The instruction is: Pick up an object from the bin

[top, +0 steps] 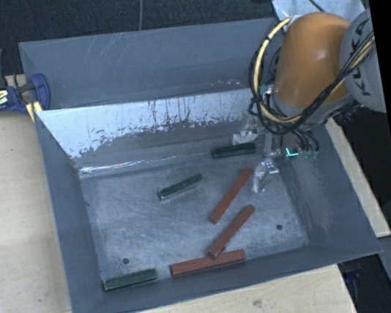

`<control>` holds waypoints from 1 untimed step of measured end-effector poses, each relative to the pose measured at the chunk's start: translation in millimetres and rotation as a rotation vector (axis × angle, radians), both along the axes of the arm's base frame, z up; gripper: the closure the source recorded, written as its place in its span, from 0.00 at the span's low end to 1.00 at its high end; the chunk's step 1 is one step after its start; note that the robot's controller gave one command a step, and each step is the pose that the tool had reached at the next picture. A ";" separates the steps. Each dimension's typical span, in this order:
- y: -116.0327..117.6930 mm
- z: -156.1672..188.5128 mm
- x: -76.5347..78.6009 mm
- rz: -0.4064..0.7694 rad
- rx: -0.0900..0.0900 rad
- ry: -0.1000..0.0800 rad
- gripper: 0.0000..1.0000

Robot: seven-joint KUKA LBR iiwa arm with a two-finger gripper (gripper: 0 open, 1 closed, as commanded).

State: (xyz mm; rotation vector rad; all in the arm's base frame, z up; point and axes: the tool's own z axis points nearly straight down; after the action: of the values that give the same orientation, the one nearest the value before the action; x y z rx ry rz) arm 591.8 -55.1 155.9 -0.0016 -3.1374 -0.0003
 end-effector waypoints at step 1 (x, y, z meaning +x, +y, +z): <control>0.0 4.1 1.9 0.001 -0.001 -0.008 0.00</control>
Offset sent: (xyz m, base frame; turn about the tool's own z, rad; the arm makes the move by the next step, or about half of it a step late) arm -0.0101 0.0009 -0.0819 -0.1077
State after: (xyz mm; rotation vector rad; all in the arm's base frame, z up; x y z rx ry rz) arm 593.8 -55.1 160.0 0.0001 -3.1451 0.0009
